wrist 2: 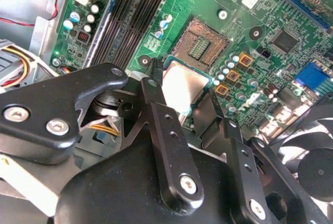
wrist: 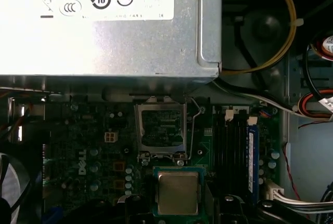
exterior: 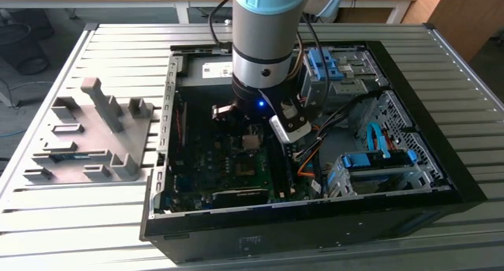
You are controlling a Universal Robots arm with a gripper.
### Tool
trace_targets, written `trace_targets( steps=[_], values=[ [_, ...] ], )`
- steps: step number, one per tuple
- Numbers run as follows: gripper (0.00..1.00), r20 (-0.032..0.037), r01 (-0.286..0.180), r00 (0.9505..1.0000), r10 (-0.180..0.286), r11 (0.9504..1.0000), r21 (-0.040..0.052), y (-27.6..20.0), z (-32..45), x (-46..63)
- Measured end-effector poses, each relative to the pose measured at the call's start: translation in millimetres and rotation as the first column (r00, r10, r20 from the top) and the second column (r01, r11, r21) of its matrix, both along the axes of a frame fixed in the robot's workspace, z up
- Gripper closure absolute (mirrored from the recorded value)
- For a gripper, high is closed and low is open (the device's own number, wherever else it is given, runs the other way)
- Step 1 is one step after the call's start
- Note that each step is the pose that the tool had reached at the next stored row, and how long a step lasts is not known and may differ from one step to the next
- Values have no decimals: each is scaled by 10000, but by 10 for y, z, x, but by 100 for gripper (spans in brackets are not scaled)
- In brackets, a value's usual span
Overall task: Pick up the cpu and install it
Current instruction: 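Place the cpu into insertion slot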
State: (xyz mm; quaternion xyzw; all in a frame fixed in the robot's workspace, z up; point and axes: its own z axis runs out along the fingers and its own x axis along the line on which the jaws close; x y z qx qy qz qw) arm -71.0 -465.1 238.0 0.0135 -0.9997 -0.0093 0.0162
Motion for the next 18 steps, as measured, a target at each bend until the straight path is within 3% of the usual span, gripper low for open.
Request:
trace_targets(
  steps=[18],
  values=[
    [53,0,0,10000,0,10000,0,-20,-98,-4]
  ],
)
